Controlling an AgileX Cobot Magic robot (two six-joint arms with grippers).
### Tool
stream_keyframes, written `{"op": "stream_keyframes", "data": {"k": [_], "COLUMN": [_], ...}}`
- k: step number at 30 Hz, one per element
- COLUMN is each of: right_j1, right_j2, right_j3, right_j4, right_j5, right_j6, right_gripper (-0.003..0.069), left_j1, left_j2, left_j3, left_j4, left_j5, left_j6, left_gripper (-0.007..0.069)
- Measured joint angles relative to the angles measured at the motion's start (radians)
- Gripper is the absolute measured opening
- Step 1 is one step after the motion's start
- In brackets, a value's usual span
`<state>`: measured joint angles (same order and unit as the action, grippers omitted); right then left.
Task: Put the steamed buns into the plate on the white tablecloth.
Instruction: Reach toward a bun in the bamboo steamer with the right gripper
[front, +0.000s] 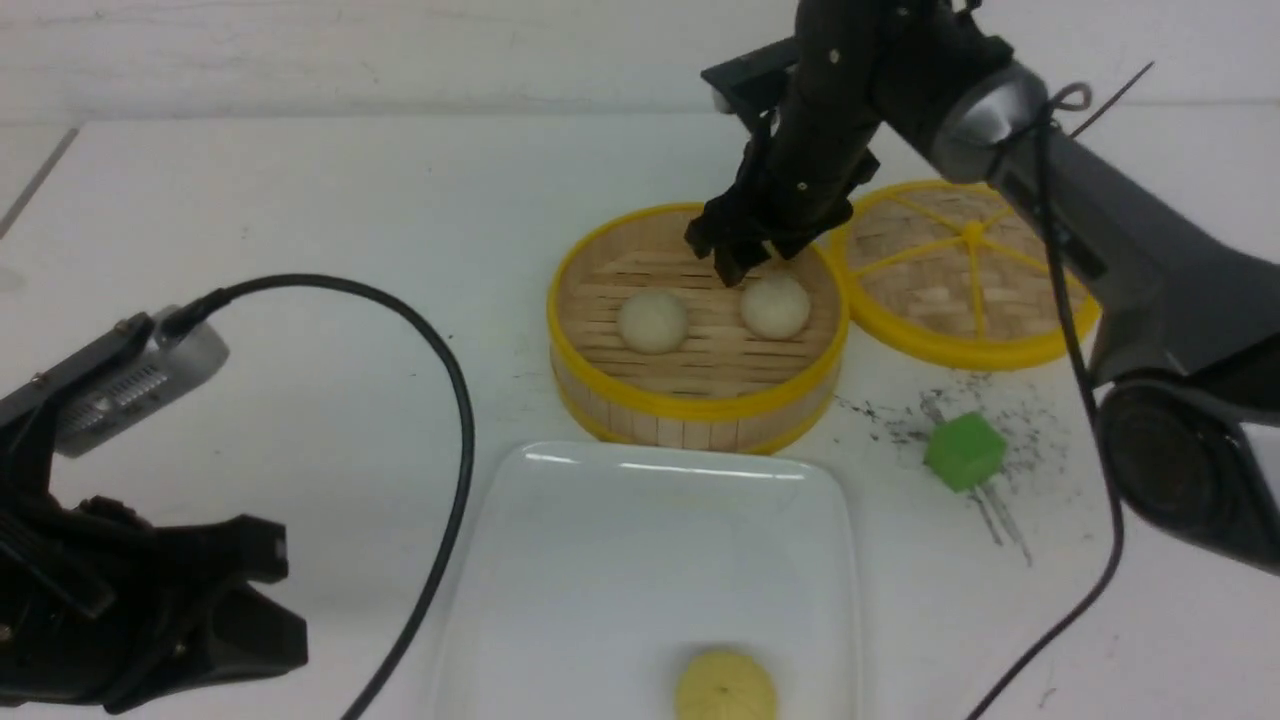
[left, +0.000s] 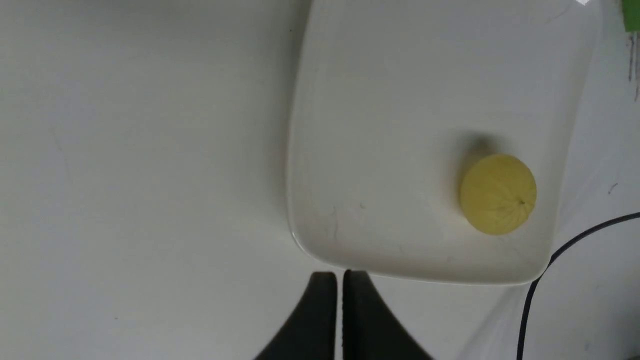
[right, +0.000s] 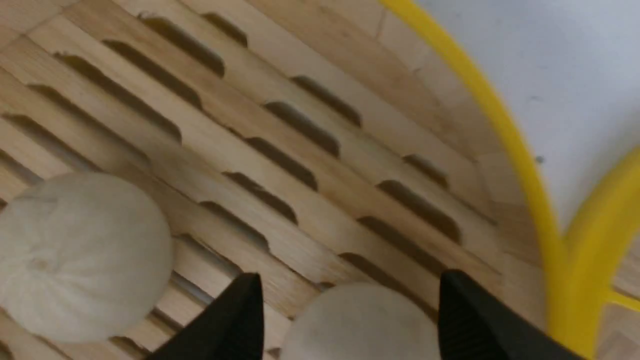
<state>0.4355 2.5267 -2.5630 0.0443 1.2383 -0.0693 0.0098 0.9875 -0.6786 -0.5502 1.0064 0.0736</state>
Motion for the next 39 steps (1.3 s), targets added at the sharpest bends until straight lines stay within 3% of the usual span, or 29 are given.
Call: {"op": "stream_keyframes", "data": {"k": [14,22,33,36,39], "right_j1": [0.002,0.002,0.002,0.002,0.002], "right_j2": [-0.06,-0.095,-0.066,-0.065,-0.067], "right_j3": [0.014,0.059,0.157,0.157,0.157], "right_j4": [-0.058,-0.021,-0.032,-0.034,-0.034], "right_j5": [0.009,0.009,0.008,0.005,0.003], "right_j6": [0.064,0.176,0.184,0.179,0.166], "right_gripper": [0.0452,0.0452,0.0425,0.0309,0.0115], "left_j1": [0.0,0.0,0.0,0.0,0.0], "left_j2": [0.0,0.0,0.0,0.0,0.0], "left_j3": [0.0,0.0,0.0,0.0,0.0], "left_j4": [-0.001,0.0,0.013,0.029,0.031], "left_j5": [0.0,-0.008,-0.016,-0.016,-0.016], "left_j6": [0.0,0.0,0.0,0.0,0.0], "left_gripper": [0.0069,0.0081,0.009,0.0091,0.0092]}}
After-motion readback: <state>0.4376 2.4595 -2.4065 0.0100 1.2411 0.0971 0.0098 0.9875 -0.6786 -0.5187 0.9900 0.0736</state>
